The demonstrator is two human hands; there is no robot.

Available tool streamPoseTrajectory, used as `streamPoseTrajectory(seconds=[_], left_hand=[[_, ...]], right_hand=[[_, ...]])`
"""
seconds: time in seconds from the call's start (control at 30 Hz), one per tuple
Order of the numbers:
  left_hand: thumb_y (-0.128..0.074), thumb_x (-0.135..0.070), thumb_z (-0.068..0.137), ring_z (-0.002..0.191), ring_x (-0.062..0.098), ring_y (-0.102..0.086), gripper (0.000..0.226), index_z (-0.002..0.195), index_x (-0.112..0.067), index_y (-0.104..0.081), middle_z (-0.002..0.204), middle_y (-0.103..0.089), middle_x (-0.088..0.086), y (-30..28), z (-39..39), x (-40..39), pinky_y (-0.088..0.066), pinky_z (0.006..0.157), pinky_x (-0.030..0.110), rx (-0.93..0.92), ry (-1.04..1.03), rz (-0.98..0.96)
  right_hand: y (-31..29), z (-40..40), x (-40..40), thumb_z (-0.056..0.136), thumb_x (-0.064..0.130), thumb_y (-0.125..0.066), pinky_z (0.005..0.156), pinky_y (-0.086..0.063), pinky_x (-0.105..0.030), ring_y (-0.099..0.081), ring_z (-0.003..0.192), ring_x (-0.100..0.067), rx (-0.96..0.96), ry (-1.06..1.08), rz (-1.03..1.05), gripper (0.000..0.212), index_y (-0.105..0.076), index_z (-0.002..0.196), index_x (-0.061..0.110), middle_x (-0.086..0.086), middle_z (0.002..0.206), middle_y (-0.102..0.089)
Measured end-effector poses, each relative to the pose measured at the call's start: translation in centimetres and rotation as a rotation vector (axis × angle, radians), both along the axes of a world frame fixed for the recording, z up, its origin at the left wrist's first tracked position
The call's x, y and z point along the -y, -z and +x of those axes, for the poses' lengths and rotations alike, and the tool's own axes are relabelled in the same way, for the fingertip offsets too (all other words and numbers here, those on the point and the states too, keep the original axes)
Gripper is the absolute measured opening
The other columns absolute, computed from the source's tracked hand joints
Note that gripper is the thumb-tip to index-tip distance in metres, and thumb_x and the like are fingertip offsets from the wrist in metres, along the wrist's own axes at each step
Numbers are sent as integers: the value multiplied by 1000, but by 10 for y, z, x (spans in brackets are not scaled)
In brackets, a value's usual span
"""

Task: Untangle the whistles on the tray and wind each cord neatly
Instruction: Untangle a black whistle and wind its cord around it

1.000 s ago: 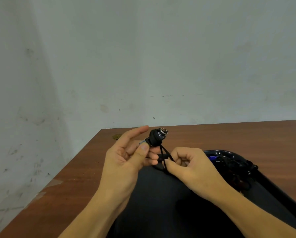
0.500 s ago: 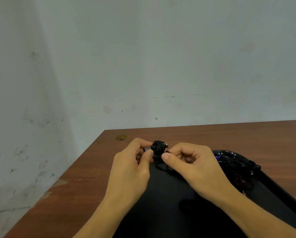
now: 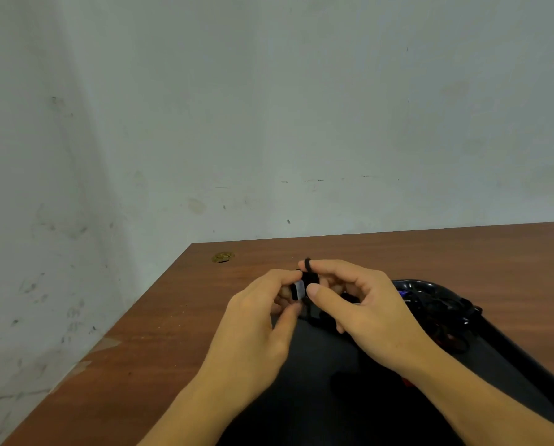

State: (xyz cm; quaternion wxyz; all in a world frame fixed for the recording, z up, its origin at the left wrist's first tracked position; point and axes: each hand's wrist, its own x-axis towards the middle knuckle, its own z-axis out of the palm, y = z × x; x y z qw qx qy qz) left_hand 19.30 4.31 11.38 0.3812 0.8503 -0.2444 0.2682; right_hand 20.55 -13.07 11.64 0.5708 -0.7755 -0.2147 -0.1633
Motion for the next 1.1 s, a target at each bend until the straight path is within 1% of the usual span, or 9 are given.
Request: streamPoseTrajectory(seconds=[0.1, 0.23, 0.43, 0.57, 0.7, 0.87, 0.93, 1.03, 1.1], left_hand=[[-72, -5, 87, 94, 5, -66, 38, 111, -35, -68, 97, -69, -15, -1, 1, -1, -54, 80, 22, 4, 38, -131], [-77, -17, 81, 98, 12, -62, 24, 96, -34, -72, 100, -60, -13, -3, 4, -5, -51, 77, 14, 53, 51, -236], [-63, -3, 92, 101, 14, -70, 32, 116, -25, -69, 109, -73, -9, -1, -1, -1, -56, 80, 20, -57, 234, -344], [-61, -1, 94, 108, 8, -67, 32, 118, -22, -66, 110, -72, -14, -2, -1, 1, -52, 89, 18, -37, 231, -308], [-66, 4, 88, 105, 7, -68, 43, 120, -21, -53, 108, -72, -12, -4, -1, 0, -54, 91, 22, -110, 238, -422], [-73, -5, 85, 113, 3, -64, 52, 125, -33, -57, 115, -67, -21, -4, 1, -4, -53, 95, 26, -116, 163, -249], [-75, -12, 86, 113, 0, -62, 53, 129, -36, -58, 116, -66, -22, -2, 2, -6, -52, 96, 26, -68, 93, -126], [-77, -20, 85, 113, -3, -60, 51, 130, -37, -59, 118, -65, -22, 0, 4, -9, -51, 96, 25, 5, 31, -23], [-77, -24, 83, 112, -2, -60, 49, 128, -38, -60, 116, -65, -23, -2, 3, -10, -52, 95, 25, 43, 33, 3]], right_hand=[[0, -1, 0, 93, 23, -69, 63, -48, -19, -58, 64, -1, -16, -48, 51, 28, -71, 118, 33, 8, 78, -63], [0, -3, -3, 82, 32, -72, 51, -49, -26, -66, 76, -17, -88, -221, 181, 31, -73, 113, 30, -12, 89, -68], [-2, -3, -4, 80, 22, -71, 46, -47, -24, -69, 74, -14, -140, -276, 367, 30, -70, 109, 15, -5, 87, -74], [-1, -2, -4, 79, 23, -71, 46, -47, -22, -68, 73, -12, -146, -262, 374, 30, -72, 108, 16, -7, 86, -73], [0, -2, -5, 80, 23, -67, 47, -48, -23, -68, 74, -11, -164, -274, 342, 27, -74, 106, 17, -1, 88, -74], [3, 1, -3, 83, 24, -65, 54, -48, -28, -61, 76, -13, -102, -244, 246, 17, -76, 96, 28, -5, 88, -68], [6, 3, 0, 85, 25, -65, 62, -48, -26, -62, 77, -9, -33, -187, 136, 16, -75, 97, 31, 0, 87, -65], [8, 5, 3, 89, 22, -65, 74, -47, -23, -65, 92, -15, 57, -120, -2, 15, -72, 101, 28, 7, 97, -64], [7, 3, 2, 91, 19, -62, 72, -50, -23, -65, 95, -14, 72, -140, 0, 15, -72, 101, 25, 7, 103, -65]])
